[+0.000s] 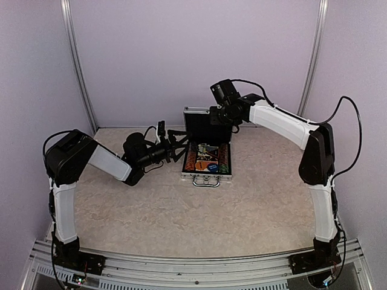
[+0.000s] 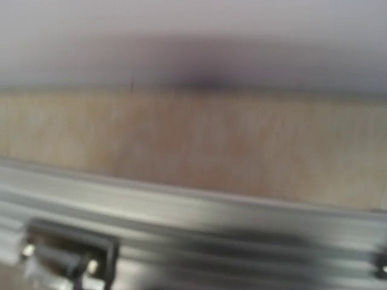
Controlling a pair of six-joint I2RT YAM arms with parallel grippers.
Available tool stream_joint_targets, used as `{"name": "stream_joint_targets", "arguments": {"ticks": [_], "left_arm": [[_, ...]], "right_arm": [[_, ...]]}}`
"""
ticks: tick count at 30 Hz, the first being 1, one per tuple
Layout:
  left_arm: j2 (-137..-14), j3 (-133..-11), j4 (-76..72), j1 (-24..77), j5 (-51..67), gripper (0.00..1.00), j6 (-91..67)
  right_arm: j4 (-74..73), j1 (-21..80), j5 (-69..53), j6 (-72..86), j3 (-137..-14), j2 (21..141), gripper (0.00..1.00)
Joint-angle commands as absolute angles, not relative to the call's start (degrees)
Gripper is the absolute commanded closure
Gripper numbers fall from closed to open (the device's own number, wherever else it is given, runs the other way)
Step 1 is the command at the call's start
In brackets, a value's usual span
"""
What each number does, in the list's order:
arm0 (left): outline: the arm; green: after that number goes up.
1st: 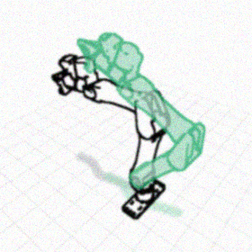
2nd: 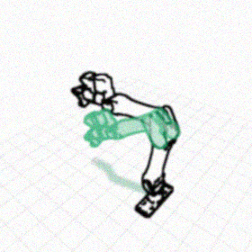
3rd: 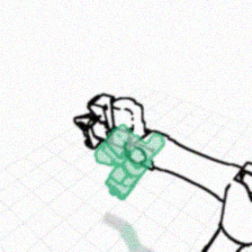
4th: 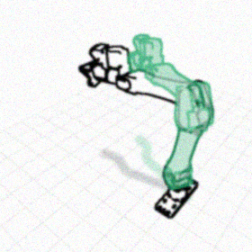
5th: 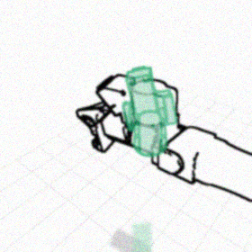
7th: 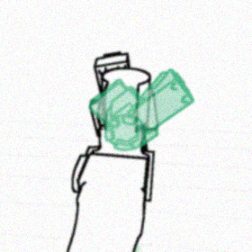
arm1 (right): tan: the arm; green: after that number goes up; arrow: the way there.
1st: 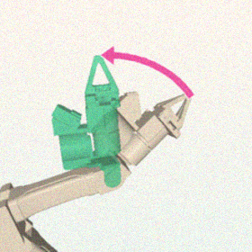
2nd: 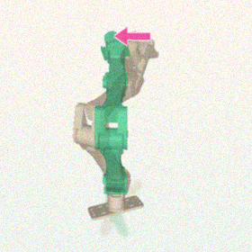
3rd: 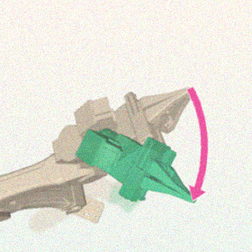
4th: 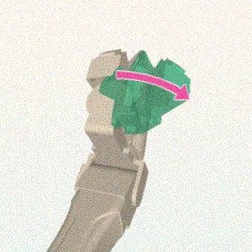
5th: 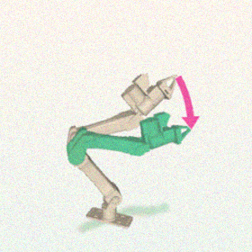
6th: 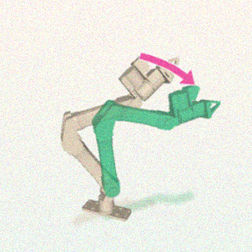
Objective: Pack up texas hold em set
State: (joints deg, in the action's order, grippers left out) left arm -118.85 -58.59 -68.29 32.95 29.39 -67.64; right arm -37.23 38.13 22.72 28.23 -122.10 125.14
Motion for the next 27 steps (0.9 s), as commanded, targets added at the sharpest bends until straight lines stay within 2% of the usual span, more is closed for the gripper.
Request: {"name": "stream_joint_targets", "arguments": {"ticks": [1,10,14,18,27], "left_arm": [[-119.5,-60.54,-70.4,33.37,29.98,0.01,-67.53],[-118.83,-62.18,-67.21,34.2,29.92,0.01,-66.07],[-118.74,-63.66,-63.74,35.42,29.26,0.01,-63.81],[-118.95,-64.88,-62.22,35.81,28.89,0.01,-63.39],[-118.32,-62.14,-60.99,38.72,28.57,0.01,-62.84]], "right_arm": [[-34.96,35.85,21.54,22.81,-128.48,129.0,0.54],[-35.85,34.62,18.99,17.6,-129.61,129.13,0.51],[-37.64,33.37,19.89,15.53,-131.23,129.37,0.42],[-39.13,29.91,18.43,14.32,-136.02,131.11,0.41],[-35.23,28.79,9.03,14.28,-129.15,127.53,0.41]]}}
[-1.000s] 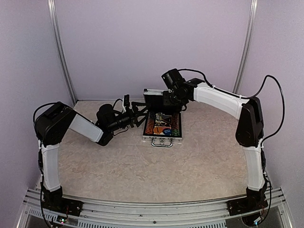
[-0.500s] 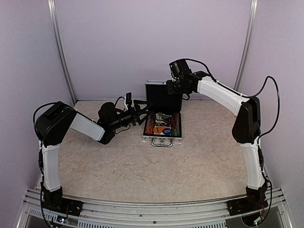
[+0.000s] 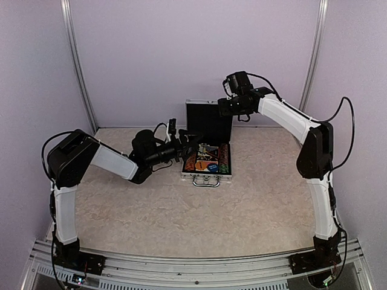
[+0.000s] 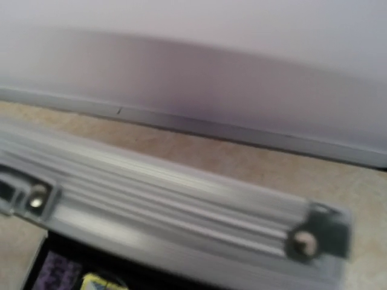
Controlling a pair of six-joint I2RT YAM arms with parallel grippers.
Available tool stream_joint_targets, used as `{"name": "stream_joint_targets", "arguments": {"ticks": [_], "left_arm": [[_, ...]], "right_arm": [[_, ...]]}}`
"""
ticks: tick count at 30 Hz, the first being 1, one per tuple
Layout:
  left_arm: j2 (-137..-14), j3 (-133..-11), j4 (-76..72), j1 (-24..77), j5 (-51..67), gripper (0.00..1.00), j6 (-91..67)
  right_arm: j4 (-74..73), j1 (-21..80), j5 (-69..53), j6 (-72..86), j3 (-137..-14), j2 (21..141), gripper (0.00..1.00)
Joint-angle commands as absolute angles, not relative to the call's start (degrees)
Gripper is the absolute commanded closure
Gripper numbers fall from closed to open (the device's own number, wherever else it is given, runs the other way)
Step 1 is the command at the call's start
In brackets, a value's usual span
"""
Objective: Pack up texas hold em set
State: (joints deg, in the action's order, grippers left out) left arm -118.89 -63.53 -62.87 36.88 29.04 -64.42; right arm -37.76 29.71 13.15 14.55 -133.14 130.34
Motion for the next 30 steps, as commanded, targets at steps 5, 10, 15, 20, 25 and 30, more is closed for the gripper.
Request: {"name": "stream_joint_targets", "arguments": {"ticks": [5,10,15,20,25,30], "left_arm": [[-117.02,-58.9,-58.94,40.32,26.17,0.01,-61.54],[-117.0,-57.91,-58.92,40.34,25.99,0.01,-61.28],[-117.47,-60.35,-56.3,39.81,25.34,0.01,-59.99],[-117.77,-63.47,-54.83,37.79,25.26,0.01,-59.97],[-116.96,-62.63,-54.86,37.69,25.57,0.01,-59.91],[-114.67,-57.21,-56.47,38.59,24.73,0.01,-61.19]], "right_arm": [[-34.38,29.86,7.19,15.58,-121.75,122.19,0.41],[-34.47,31.89,7.8,16.21,-115.44,118.6,0.41],[-35.33,33.32,7.38,17.13,-112.05,116.56,0.4],[-33.76,36.25,7.61,17.65,-104.69,112.42,0.4],[-32.51,38.88,7.22,18.8,-97.79,108.11,0.41],[-32.22,43.47,5.41,21.94,-89.81,104.62,0.44]]}}
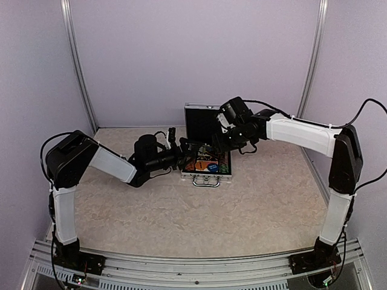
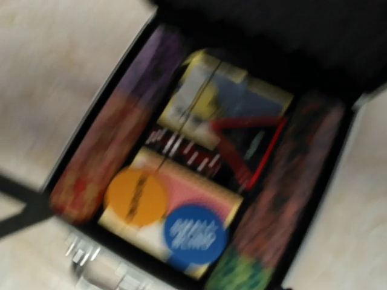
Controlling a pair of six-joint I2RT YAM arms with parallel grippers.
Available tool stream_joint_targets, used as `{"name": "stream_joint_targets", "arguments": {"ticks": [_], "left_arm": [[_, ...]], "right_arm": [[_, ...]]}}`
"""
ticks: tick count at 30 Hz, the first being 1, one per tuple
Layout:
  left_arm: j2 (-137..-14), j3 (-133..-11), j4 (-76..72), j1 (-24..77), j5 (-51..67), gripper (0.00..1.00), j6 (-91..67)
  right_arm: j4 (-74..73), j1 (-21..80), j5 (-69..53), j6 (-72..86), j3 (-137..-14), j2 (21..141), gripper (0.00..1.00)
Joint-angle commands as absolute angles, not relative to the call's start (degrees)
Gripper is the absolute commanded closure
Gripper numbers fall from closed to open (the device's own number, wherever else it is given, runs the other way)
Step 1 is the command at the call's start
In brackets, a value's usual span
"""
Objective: Pack up texas hold em set
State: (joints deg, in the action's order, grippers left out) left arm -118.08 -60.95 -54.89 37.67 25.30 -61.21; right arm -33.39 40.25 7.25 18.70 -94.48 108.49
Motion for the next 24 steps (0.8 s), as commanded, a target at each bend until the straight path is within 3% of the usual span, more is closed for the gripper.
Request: {"name": "stream_joint_targets", "arguments": {"ticks": [1,8,24], "left_arm": [[-114.23,-56.04,-57.45,38.85,24.62,0.01,-61.56],[-111.95,-51.14,-60.12,41.32,24.35,0.01,-62.55],[-108.05,-46.89,-59.16,38.44,21.84,0.01,-61.59]], "right_arm": [[-31.6,44.14,4.55,23.02,-87.79,104.07,0.45],[-23.13,46.52,0.35,34.24,-76.31,102.38,0.53],[-29.91,54.24,13.71,47.04,-85.91,116.52,0.49]]}}
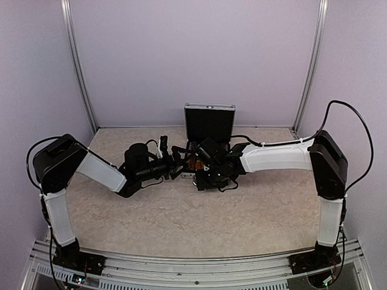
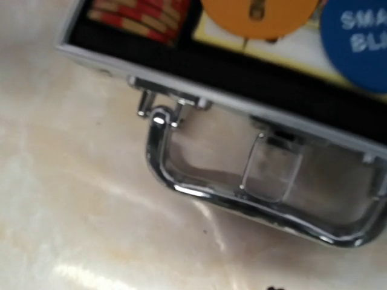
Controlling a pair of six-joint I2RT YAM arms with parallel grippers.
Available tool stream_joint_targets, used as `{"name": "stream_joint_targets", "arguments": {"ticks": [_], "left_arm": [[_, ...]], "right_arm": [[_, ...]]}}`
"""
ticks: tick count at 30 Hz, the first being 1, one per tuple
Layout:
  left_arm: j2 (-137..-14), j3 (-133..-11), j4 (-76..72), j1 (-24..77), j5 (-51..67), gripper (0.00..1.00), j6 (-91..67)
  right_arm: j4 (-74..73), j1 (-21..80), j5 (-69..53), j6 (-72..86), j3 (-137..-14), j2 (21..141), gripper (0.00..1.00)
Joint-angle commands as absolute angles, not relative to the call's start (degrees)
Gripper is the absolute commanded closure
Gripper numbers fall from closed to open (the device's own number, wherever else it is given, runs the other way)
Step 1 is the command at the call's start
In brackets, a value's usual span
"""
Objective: Pack up texas hold em set
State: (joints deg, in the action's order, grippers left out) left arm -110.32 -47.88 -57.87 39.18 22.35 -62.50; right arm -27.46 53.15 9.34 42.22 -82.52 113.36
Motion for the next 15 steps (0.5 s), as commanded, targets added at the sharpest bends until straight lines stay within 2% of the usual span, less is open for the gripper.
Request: {"name": "stream_joint_targets", "arguments": {"ticks": [1,15], "left_arm": [[-107.93,-46.73,-59.23,38.35,21.9,0.01,-61.6],[-107.48,-45.29,-61.97,37.99,22.72,0.01,-62.54]], "right_arm": [[-30.72,54.38,14.57,47.66,-86.75,117.21,0.49],[-33.95,54.48,20.55,51.11,-93.17,122.63,0.49]]}}
